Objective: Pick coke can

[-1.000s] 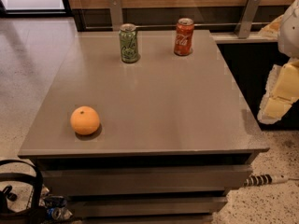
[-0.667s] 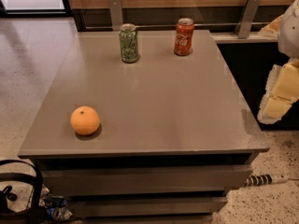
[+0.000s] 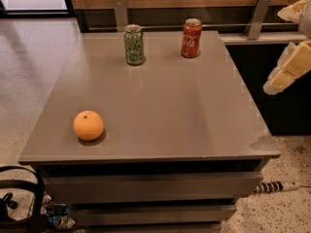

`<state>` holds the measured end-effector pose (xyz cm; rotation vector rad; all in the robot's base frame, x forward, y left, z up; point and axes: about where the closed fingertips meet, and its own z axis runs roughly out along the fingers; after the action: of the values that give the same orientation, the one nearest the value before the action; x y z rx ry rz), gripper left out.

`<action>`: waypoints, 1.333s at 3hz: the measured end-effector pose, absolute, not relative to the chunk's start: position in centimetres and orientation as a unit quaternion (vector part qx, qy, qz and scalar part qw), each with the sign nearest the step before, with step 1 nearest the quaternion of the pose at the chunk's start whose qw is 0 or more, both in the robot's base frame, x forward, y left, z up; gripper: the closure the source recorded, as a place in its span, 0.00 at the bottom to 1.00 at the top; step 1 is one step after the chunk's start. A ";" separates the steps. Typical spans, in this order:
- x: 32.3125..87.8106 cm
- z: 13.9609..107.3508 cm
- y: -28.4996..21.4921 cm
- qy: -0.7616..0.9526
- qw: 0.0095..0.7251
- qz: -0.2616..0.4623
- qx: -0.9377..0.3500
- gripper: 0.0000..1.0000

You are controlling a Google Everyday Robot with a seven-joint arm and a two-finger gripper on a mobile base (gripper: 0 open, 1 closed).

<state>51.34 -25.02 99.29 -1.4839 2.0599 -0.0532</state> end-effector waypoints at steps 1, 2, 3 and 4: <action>56.5 98.6 -26.4 0.766 0.386 0.016 -0.514 0.00; 63.1 97.8 -26.5 0.745 0.503 0.064 -0.433 0.00; 68.1 95.0 -23.5 0.733 0.562 0.113 -0.367 0.00; 67.7 96.2 -24.2 0.730 0.562 0.097 -0.378 0.00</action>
Offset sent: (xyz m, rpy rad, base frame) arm 0.1780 0.0156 -0.0481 0.6701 -0.3201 -0.1867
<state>67.70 -24.21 96.22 -0.8895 1.7182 0.2286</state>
